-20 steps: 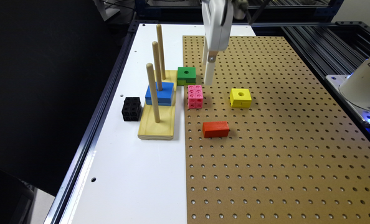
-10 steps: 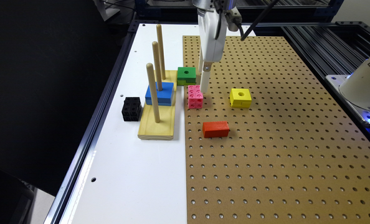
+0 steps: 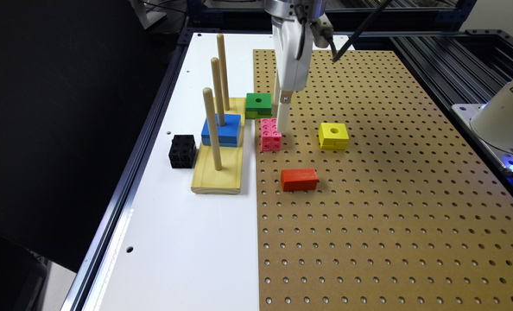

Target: Pick up pink block.

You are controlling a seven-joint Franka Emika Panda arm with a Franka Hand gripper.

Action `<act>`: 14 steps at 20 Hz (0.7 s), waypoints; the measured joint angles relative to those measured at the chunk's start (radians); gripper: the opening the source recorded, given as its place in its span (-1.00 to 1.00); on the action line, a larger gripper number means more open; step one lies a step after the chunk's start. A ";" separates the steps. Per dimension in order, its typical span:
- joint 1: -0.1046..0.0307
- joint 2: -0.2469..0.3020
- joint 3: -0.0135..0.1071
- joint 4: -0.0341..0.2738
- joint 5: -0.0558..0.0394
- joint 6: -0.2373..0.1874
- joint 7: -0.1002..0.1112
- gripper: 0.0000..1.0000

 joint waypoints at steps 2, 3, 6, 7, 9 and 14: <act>0.000 0.014 0.000 0.009 0.0000 0.002 0.000 1.00; 0.000 0.018 0.000 0.014 0.0000 0.002 0.000 1.00; 0.000 0.031 0.000 0.017 0.0000 0.005 0.000 1.00; 0.000 0.043 0.000 0.017 0.0000 0.014 0.000 1.00; 0.000 0.071 0.000 0.018 0.0000 0.042 0.000 1.00; 0.000 0.108 0.000 0.031 0.0000 0.071 0.000 1.00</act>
